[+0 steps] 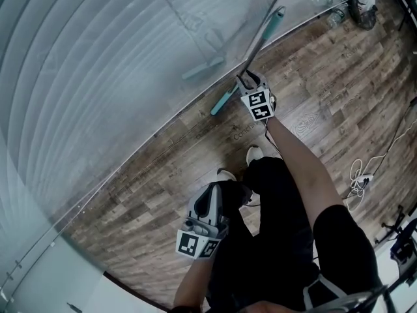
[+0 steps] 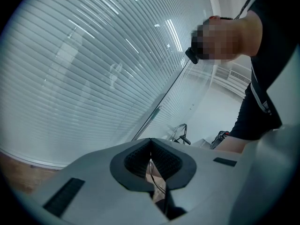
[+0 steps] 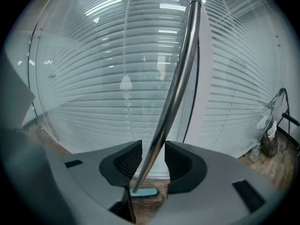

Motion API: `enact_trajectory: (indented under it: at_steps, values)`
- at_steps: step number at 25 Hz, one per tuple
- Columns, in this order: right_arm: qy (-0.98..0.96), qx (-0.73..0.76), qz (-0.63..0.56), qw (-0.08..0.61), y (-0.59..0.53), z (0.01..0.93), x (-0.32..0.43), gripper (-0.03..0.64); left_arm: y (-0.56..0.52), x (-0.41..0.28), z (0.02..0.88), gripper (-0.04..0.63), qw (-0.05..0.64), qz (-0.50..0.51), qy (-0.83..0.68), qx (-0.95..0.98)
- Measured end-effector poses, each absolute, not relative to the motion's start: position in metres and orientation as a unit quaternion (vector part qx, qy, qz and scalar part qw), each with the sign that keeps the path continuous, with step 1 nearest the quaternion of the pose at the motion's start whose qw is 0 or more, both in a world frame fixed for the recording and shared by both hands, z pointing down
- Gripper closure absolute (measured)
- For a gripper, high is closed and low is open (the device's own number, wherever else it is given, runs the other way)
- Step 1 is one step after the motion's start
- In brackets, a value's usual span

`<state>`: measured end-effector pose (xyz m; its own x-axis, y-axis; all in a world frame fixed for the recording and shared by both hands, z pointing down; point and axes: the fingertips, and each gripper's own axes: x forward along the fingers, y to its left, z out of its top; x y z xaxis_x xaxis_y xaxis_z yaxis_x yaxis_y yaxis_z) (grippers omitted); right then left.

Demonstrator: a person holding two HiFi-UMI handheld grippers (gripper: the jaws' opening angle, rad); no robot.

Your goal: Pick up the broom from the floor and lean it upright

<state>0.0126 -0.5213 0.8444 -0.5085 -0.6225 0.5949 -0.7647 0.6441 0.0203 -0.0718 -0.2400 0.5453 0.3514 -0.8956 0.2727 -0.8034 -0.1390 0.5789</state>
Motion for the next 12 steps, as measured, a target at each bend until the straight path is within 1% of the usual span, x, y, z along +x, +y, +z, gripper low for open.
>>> enact_trajectory:
  at_steps: [3, 4, 8, 12]
  values:
    - [-0.861, 0.412, 0.128, 0.269, -0.521, 0.837, 0.016, 0.479, -0.235, -0.069, 0.543, 0.577, 0.335, -0.065, -0.562, 0.753]
    - [-0.862, 0.415, 0.125, 0.263, -0.523, 0.834, 0.016, 0.51, -0.233, -0.069, 0.543, 0.577, 0.335, -0.065, -0.563, 0.753]
    - [-0.871, 0.401, 0.124, 0.256, -0.523, 0.826, 0.012, 0.534, -0.229, -0.07, 0.547, 0.577, 0.34, -0.061, -0.567, 0.748]
    - [-0.871, 0.38, 0.141, 0.277, -0.521, 0.829, 0.02, 0.538, -0.232, -0.069, 0.545, 0.577, 0.339, -0.058, -0.564, 0.751]
